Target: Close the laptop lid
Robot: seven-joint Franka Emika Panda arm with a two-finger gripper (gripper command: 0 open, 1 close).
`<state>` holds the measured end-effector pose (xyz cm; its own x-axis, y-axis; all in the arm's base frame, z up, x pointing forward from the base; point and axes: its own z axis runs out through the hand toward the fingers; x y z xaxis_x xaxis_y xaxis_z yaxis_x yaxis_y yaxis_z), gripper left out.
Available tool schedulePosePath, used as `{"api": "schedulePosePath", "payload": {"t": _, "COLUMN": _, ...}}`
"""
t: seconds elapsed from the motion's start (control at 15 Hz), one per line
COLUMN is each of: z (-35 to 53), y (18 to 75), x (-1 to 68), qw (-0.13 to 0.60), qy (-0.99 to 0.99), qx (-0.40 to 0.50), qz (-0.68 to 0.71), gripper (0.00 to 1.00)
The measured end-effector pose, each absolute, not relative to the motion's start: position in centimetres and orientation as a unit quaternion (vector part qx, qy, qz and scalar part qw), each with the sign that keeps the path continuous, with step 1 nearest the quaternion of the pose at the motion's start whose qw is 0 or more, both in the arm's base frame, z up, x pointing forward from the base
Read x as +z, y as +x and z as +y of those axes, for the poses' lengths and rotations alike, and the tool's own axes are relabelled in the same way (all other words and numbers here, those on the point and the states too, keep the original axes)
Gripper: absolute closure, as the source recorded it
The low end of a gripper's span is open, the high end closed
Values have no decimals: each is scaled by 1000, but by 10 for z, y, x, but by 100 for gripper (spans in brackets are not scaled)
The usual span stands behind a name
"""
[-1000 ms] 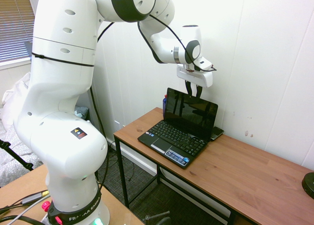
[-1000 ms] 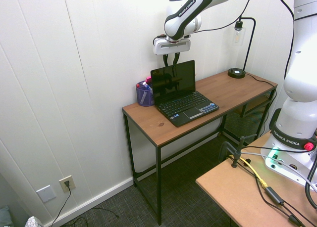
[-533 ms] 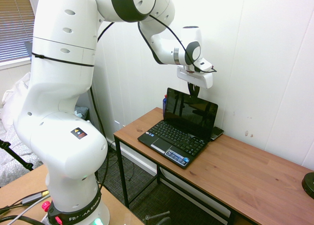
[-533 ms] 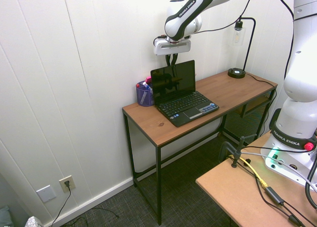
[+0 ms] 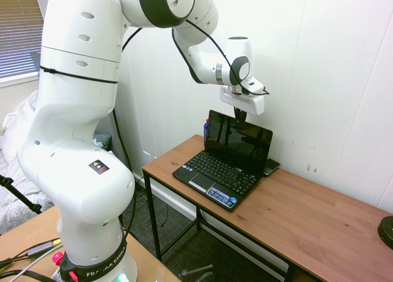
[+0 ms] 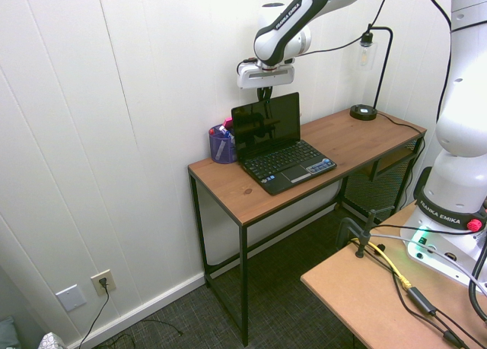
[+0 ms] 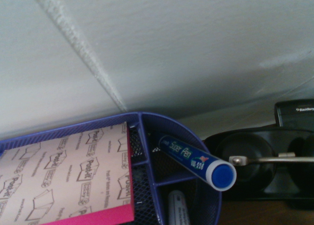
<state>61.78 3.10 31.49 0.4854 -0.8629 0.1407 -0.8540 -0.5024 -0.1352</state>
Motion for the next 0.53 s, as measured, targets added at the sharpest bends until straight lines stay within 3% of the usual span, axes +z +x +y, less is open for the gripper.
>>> {"api": "schedulePosePath", "payload": {"t": 0.53, "z": 34, "y": 548, "x": 288, "qw": 6, "qy": -867, "qx": -66, "qz": 493, "gripper": 100}}
